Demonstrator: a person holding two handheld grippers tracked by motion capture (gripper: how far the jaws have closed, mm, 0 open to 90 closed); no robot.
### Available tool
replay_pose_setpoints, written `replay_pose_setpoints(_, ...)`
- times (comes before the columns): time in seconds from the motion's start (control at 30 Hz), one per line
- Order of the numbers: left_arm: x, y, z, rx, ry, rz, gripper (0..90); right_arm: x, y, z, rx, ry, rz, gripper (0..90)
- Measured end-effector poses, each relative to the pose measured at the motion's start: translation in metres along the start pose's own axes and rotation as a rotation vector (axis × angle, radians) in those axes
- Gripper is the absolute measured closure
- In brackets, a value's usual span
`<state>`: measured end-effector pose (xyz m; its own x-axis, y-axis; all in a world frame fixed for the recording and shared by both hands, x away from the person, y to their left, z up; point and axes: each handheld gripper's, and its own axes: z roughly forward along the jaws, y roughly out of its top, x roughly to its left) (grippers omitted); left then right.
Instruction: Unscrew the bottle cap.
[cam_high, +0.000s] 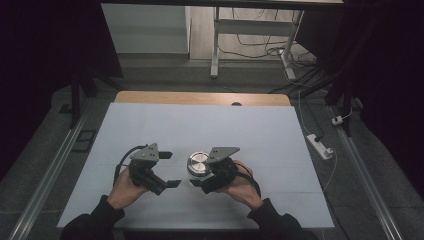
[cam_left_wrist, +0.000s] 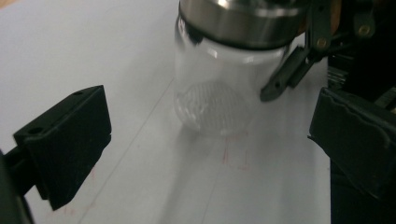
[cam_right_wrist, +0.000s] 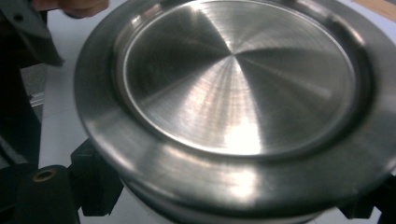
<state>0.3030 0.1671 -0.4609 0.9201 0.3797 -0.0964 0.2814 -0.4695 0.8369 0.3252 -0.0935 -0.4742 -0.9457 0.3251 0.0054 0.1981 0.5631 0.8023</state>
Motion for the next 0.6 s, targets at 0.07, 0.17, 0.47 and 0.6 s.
replay_pose_setpoints(0.07,0.003,0.006,0.001,-0.012,-0.037,0.015,0.0,0.000,0.000,0.000,0.000,0.013,-0.002,14.4)
replay_pose_setpoints(0.17,0.005,0.012,0.003,-0.024,-0.074,0.029,0.0,0.001,-0.001,0.000,-0.001,0.039,-0.008,14.4)
replay_pose_setpoints(0.47,0.006,0.036,0.026,0.038,-0.203,0.152,1.7,0.003,0.000,-0.003,0.005,0.123,-0.072,14.4)
replay_pose_setpoints(0.6,0.000,0.045,0.036,0.068,-0.265,0.231,4.8,0.006,0.000,-0.003,0.018,0.164,-0.116,14.4)
